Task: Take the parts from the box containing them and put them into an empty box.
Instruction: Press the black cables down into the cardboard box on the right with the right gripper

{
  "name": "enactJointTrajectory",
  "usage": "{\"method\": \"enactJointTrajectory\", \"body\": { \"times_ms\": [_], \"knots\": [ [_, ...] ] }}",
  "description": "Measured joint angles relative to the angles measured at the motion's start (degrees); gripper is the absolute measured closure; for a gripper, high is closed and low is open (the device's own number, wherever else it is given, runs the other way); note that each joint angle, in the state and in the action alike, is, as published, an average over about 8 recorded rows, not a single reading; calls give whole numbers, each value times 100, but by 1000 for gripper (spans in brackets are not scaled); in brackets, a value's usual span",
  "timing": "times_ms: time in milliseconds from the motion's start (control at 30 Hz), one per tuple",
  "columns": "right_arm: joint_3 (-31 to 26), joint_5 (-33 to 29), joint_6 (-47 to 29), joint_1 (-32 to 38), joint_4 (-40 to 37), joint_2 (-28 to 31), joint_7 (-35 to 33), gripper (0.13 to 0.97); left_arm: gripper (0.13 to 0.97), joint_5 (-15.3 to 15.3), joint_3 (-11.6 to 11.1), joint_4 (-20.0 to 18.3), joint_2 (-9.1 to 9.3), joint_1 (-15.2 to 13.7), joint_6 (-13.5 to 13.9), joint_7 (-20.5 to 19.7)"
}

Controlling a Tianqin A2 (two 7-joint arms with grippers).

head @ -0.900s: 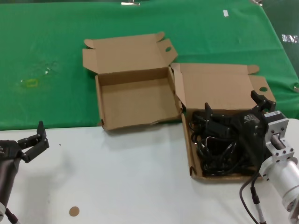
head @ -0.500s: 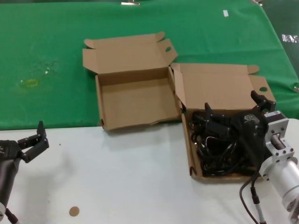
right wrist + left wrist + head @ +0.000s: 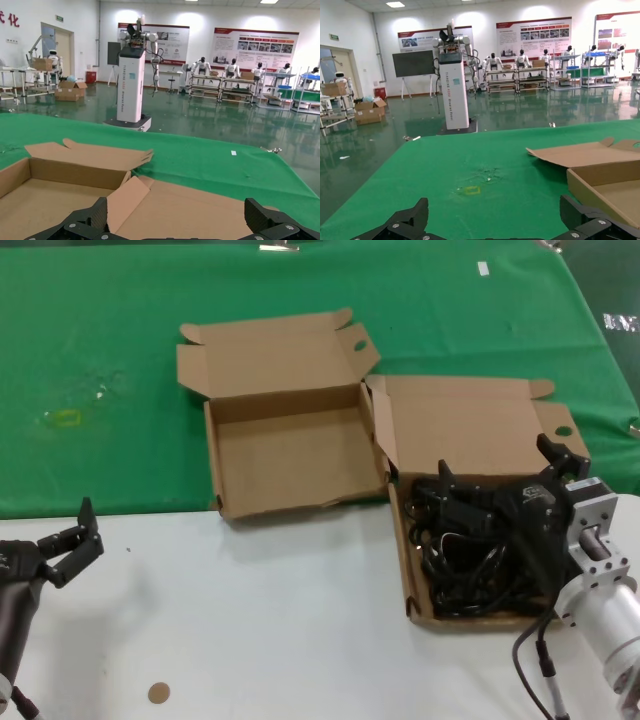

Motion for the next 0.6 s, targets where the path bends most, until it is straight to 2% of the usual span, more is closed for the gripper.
{"method": "enactJointTrajectory", "body": {
  "times_ms": [133,233,333,500,600],
  "knots": [
    [-108,59,58,31,-2,107,33,129,177,0,0,0,0,0,0,0],
    [-391,263,215,108,7,398,57,129,209,0,0,0,0,0,0,0],
    [-873,632,446,268,29,903,26,129,230,0,0,0,0,0,0,0],
    [-1868,1303,692,734,68,1944,-87,129,327,0,0,0,0,0,0,0],
    [-2425,1443,576,1124,68,2538,-19,129,385,0,0,0,0,0,0,0]
  ]
}}
